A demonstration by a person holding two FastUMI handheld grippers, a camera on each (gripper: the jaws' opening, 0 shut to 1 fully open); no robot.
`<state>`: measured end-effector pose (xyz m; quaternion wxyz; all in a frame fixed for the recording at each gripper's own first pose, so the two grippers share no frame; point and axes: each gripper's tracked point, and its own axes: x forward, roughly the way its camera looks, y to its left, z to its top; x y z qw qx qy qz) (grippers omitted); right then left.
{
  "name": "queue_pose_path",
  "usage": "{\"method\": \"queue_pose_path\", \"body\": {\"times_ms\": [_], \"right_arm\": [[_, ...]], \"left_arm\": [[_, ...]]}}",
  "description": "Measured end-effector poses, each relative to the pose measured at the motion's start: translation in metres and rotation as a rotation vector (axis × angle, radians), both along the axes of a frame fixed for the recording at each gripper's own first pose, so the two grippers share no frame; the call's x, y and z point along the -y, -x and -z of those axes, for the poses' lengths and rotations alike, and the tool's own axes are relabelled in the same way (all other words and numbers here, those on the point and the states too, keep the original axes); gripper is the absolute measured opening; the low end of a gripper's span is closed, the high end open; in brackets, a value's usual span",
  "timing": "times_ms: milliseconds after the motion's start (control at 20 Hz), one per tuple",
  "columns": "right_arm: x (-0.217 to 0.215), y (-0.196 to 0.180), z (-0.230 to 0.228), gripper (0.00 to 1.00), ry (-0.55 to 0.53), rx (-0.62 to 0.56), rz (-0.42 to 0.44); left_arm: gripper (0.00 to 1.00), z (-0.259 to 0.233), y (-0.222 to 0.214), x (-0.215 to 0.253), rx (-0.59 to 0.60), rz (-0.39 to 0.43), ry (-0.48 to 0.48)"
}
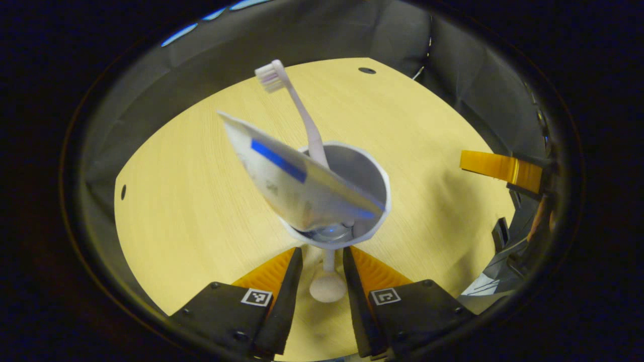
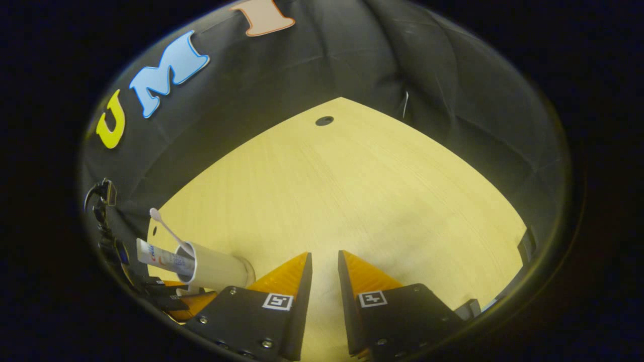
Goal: Put the toothbrush and toothpaste on the desktop into the cup, then pick up the cup and place it on the coaster on the desktop.
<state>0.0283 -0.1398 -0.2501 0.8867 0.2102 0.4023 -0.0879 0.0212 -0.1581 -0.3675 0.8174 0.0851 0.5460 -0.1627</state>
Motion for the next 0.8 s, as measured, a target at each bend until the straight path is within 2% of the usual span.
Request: {"method": "queue_pose_path", "body": {"times_ms": [150, 350, 600, 800], "right_arm": [[-0.007, -0.008, -0.015, 0.33, 0.033, 0.049, -0.058], [-0.02, -0.018, -0.05, 0.33, 0.073, 0.15, -0.129], [-0.044, -0.034, -0.122, 0.33, 0.128, 0.352, -0.181], [-0.058, -0.039, -0.188, 0.33, 0.171, 0.51, -0.199]], "left_arm": [[0.55, -0.027, -0.001, -0.004, 0.104, -0.04, 0.069], [0.58, -0.086, -0.01, -0.028, 0.282, -0.158, 0.162], [0.57, -0.133, -0.016, -0.082, 0.574, -0.255, 0.161], [0.55, -0.135, -0.016, -0.095, 0.767, -0.332, 0.145]]}}
